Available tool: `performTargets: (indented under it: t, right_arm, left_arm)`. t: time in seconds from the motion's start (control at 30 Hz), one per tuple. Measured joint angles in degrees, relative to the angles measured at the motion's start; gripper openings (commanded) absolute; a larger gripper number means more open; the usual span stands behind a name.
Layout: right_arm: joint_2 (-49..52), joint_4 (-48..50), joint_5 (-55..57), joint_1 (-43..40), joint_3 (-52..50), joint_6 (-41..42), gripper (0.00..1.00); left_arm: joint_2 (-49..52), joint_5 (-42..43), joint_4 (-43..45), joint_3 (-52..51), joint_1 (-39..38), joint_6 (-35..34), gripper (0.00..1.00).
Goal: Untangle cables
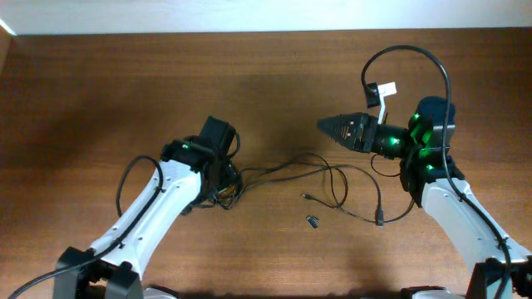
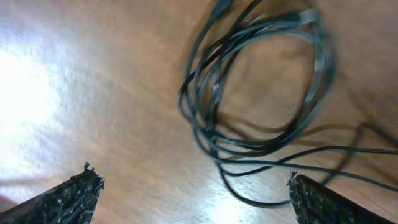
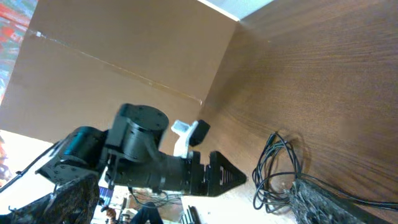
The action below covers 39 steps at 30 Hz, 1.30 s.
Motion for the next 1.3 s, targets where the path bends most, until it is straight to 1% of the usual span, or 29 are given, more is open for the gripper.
performTargets:
  t: [0.13,0.23,0.4,0.43,0.63,0.7,0.73,0.77,0.83,0.87,0.97,1.13,1.2,1.3]
  right_arm:
    - [0.0,0.0,0.26,0.0,0.0,-0.76,0.99]
    - [0.02,0.0,0.35,0.0,0.0,-1.51,0.99]
    - [0.07,0.0,0.39,0.0,-0.02,-1.62,0.99]
    - [0.07,-0.02,0.48,0.0,-0.02,-1.66,0.99]
    - [0.07,-0.57,0.5,0.0,-0.02,-1.84,0.99]
    - [0.07,-0.57,0.5,0.0,-0.02,-1.86,0.99]
    - [0.07,-0.59,0.5,0.0,-0.02,-1.86,0.99]
    - [0.07,-0.59,0.5,0.0,-0.02,-2.12,0.99]
    - [0.07,-1.27,0.5,0.0,-0.02,-2.89,0.99]
    - [0.07,-1.33,0.5,0.0,-0.02,-3.02,0.99]
    - [0.07,-1.36,0.5,0.0,-0.02,-3.15,0.99]
    - [0.07,-1.49,0.5,0.0,-0.02,-3.17,0.99]
    - [0.07,-1.53,0.5,0.0,-0.02,-3.17,0.99]
    - [0.07,-1.68,0.5,0.0,-0.02,-3.15,0.99]
  left_arm:
    - [0.0,0.52,3.43,-6.14,0.0,-3.08,0.99]
    - [0.0,2.21,10.16,-10.05,0.0,-3.76,1.0]
    - [0.0,3.41,16.15,-13.14,0.0,-5.7,1.0]
    - [0.0,3.39,16.48,-13.77,0.0,-7.04,1.0]
    - [0.24,2.54,18.18,-14.56,0.0,-15.47,0.94]
    - [0.98,1.46,18.53,-14.56,0.0,-18.05,0.72]
    - [1.18,1.14,18.95,-14.56,0.0,-18.73,0.66]
    - [1.18,0.94,19.41,-14.56,0.0,-19.56,0.65]
    - [1.18,0.59,19.87,-14.56,0.0,-19.85,0.49]
    - [1.18,0.59,19.87,-14.56,0.0,-19.78,0.43]
    - [1.18,0.37,19.89,-14.56,0.0,-20.44,0.42]
    - [1.18,0.11,19.89,-14.56,0.0,-20.41,0.38]
    - [1.18,-0.46,19.89,-14.56,0.0,-20.44,0.34]
    - [1.18,-0.72,19.89,-14.56,0.0,-20.44,0.34]
